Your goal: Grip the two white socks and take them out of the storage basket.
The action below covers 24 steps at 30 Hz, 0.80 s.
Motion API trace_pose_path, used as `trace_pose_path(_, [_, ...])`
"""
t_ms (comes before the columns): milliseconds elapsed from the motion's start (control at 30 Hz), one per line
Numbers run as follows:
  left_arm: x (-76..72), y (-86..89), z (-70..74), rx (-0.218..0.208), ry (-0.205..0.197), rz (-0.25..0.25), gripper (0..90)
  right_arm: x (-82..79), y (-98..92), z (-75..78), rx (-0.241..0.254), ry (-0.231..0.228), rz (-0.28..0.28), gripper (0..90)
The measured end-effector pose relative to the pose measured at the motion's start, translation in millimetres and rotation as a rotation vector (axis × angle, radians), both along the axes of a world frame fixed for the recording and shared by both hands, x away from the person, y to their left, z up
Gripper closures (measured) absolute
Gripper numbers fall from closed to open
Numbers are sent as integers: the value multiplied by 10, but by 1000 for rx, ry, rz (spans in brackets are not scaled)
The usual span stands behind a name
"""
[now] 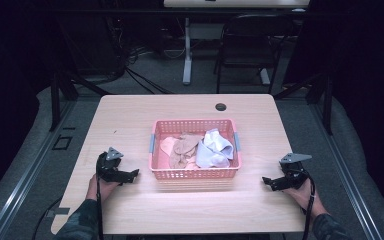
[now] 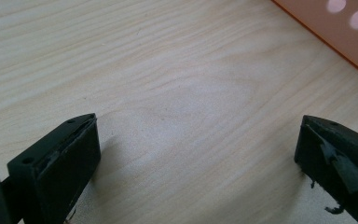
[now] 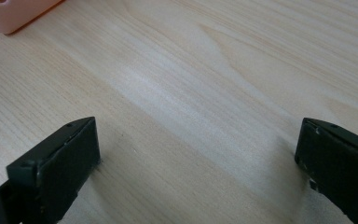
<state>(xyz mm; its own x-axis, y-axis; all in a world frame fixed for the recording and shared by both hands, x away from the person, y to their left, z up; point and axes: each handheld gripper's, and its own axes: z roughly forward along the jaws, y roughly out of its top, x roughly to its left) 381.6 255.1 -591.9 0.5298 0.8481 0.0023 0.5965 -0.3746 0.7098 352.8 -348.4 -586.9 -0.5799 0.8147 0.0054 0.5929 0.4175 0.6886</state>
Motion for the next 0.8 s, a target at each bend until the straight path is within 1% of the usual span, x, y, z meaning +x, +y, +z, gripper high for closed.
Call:
trace_pose_path(267, [-1,0,0,1,-1,1,0,1,-2,-1,1,-2,3,0])
trace_pose_path(467, [-4,-2,-1,-1,-2,5,1,13,1,7,-6,9,8,0])
trace_pose_path(600, [-2,-1,0,1,-1,4,0,14,13,16,-14,14,-6,0])
trace_pose_path(667, [-2,-2,0,1,-1,3,0,21,19,30,-25,29,-7,0])
trace_pose_path(800, [-5,-3,0,0,-1,7,0,65,63,74,-59,81,-13,0])
